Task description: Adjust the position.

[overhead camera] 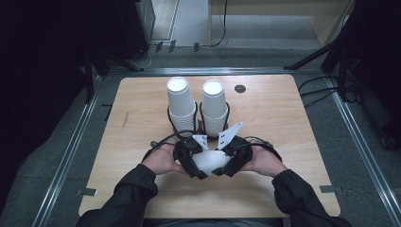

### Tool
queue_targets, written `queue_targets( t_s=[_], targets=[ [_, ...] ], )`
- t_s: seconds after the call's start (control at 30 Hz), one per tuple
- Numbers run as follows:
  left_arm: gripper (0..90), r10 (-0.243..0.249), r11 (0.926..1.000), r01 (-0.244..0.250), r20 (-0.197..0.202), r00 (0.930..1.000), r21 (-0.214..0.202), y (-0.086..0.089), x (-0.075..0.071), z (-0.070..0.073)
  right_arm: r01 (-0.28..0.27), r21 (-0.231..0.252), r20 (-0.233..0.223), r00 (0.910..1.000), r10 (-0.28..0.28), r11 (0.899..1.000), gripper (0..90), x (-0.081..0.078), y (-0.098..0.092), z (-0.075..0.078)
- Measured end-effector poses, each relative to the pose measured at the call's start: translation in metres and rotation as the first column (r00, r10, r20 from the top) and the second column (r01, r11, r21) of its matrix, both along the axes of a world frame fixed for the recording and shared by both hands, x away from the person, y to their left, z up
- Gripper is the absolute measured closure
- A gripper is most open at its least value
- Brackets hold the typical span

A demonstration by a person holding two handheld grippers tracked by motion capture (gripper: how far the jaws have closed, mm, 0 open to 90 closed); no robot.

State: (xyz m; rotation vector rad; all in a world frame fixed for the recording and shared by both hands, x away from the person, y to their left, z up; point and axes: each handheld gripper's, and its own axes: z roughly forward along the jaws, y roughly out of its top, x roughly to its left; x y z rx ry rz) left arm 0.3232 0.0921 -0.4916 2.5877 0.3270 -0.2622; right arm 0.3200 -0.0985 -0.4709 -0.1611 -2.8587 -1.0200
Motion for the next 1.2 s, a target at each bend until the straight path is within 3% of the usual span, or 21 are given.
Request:
queue_targets(
  t_s=[0.2, 0.23, 0.33, 0.37, 0.43, 0.57, 0.8, 1.03, 1.07, 1.1, 1.13, 1.17, 1.2],
  targets=[
    [12.0, -0.006, 0.9998, 0.006, -0.018, 0.9998, -0.019, 0.001, 0.001, 0.003, -0.001, 0.023, -0.021, 0.9998, 0.001, 1.0, 23.7, 0.001, -0.003, 0.003],
    [11.4, -0.002, 0.9992, 0.002, -0.004, 1.0, -0.04, 0.003, 0.001, 0.004, 0.004, 0.028, -0.015, 0.9999, -0.004, 1.0, 23.6, 0.001, -0.004, 0.003],
    [9.0, 0.013, 0.9988, -0.012, 0.006, 0.9999, -0.046, 0.004, 0.001, 0.005, 0.008, 0.036, -0.009, 0.9999, -0.008, 0.999, 23.3, 0.002, -0.006, 0.005],
    [7.5, 0.042, 0.9972, -0.042, 0.01, 0.9991, -0.061, 0.006, 0.002, 0.007, 0.014, 0.038, -0.007, 0.9999, -0.014, 0.999, 23.3, 0.002, -0.007, 0.006],
    [7.3, 0.05, 0.9951, -0.048, 0.023, 0.9985, -0.086, 0.01, 0.004, 0.009, 0.032, 0.052, -0.016, 0.9994, -0.031, 0.998, 23.2, 0.004, -0.011, 0.009],
    [7.4, 0.065, 0.9912, -0.064, 0.011, 0.9978, -0.116, 0.016, 0.006, 0.013, 0.06, 0.09, -0.028, 0.998, -0.057, 0.994, 23.0, 0.008, -0.019, 0.013],
    [7.4, 0.09, 0.9846, -0.088, 0.01, 0.9959, -0.151, 0.025, 0.007, 0.018, 0.085, 0.107, -0.027, 0.9962, -0.082, 0.991, 22.8, 0.009, -0.026, 0.016],
    [7.7, 0.143, 0.9649, -0.135, 0.02, 0.9895, -0.225, 0.036, 0.009, 0.023, 0.131, 0.172, -0.041, 0.9912, -0.125, 0.976, 22.6, 0.013, -0.038, 0.022],
    [7.7, 0.158, 0.9581, -0.15, 0.014, 0.9873, -0.244, 0.037, 0.009, 0.023, 0.134, 0.18, -0.041, 0.9908, -0.129, 0.975, 22.6, 0.013, -0.04, 0.023],
    [7.7, 0.158, 0.9581, -0.15, 0.014, 0.9873, -0.244, 0.037, 0.009, 0.023, 0.134, 0.18, -0.041, 0.9908, -0.129, 0.975, 22.6, 0.013, -0.04, 0.023],
    [7.7, 0.169, 0.9458, -0.164, -0.006, 0.9855, -0.28, 0.039, 0.011, 0.025, 0.145, 0.197, -0.043, 0.9894, -0.139, 0.97, 22.6, 0.013, -0.042, 0.025],
    [7.7, 0.173, 0.9401, -0.169, -0.012, 0.9848, -0.296, 0.04, 0.011, 0.025, 0.147, 0.209, -0.041, 0.989, -0.142, 0.967, 22.6, 0.014, -0.043, 0.025],
    [7.7, 0.173, 0.9401, -0.169, -0.012, 0.9848, -0.296, 0.04, 0.011, 0.025, 0.147, 0.209, -0.041, 0.989, -0.142, 0.967, 22.6, 0.014, -0.043, 0.025]
  ],
)
